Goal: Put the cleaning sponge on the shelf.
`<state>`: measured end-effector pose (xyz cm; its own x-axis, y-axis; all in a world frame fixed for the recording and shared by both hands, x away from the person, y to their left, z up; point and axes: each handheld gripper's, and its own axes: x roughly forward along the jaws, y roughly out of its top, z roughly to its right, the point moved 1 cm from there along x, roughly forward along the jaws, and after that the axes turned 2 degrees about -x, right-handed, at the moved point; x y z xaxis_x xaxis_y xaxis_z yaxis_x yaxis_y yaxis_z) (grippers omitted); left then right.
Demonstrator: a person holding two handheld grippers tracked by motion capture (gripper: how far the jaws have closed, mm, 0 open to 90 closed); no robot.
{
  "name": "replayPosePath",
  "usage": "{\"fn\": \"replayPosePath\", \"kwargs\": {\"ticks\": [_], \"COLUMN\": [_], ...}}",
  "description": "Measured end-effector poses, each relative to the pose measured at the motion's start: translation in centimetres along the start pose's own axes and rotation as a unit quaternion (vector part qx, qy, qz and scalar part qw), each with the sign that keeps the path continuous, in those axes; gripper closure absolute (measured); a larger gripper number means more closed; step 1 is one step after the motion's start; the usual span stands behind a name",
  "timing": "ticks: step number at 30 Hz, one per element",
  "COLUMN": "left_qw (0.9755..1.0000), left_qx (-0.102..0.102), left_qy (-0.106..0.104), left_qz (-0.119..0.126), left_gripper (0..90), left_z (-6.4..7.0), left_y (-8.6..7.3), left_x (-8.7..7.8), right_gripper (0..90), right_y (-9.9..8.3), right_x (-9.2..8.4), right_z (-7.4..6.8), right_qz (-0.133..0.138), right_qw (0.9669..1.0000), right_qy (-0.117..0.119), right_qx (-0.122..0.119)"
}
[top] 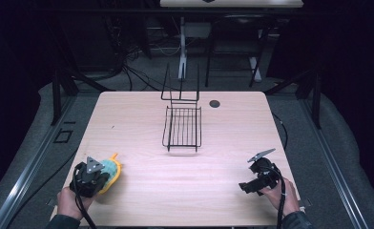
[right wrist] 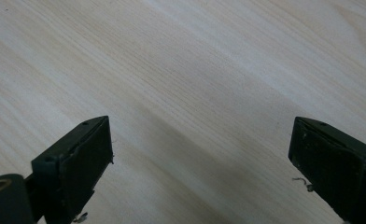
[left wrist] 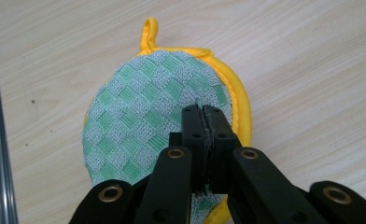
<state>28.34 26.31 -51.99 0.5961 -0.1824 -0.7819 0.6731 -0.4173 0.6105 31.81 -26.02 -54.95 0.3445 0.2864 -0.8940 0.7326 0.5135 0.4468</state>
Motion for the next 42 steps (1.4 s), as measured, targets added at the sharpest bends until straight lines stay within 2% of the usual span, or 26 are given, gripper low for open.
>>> {"fn": "replayPosePath", "kwargs": {"ticks": [6, 23, 35, 42], "left_qw": [1.0, 0.9996, 0.9989, 0.9978], "left_qx": [0.003, 0.014, 0.023, 0.038], "left_qy": [0.001, -0.004, -0.008, -0.012], "left_qz": [0.0, 0.026, 0.041, 0.053], "left_gripper": [88.9, 88.7, 88.7, 88.7], "left_z": [0.0, 0.4, 1.3, 2.1], "left_y": [0.1, 1.1, 2.1, 3.3], "left_x": [-0.3, -1.3, -2.1, -2.3], "right_gripper": [5.2, 5.2, 5.7, 5.3], "right_y": [0.0, 0.0, 0.1, 0.1], "right_x": [-0.1, -0.1, -0.1, -0.1], "right_z": [0.1, 0.0, 0.1, 0.0], "right_qz": [0.003, 0.009, 0.007, 0.008], "right_qw": [1.0, 0.9999, 1.0, 1.0], "right_qy": [0.0, 0.001, 0.0, -0.002], "right_qx": [0.002, 0.005, -0.001, -0.005]}}
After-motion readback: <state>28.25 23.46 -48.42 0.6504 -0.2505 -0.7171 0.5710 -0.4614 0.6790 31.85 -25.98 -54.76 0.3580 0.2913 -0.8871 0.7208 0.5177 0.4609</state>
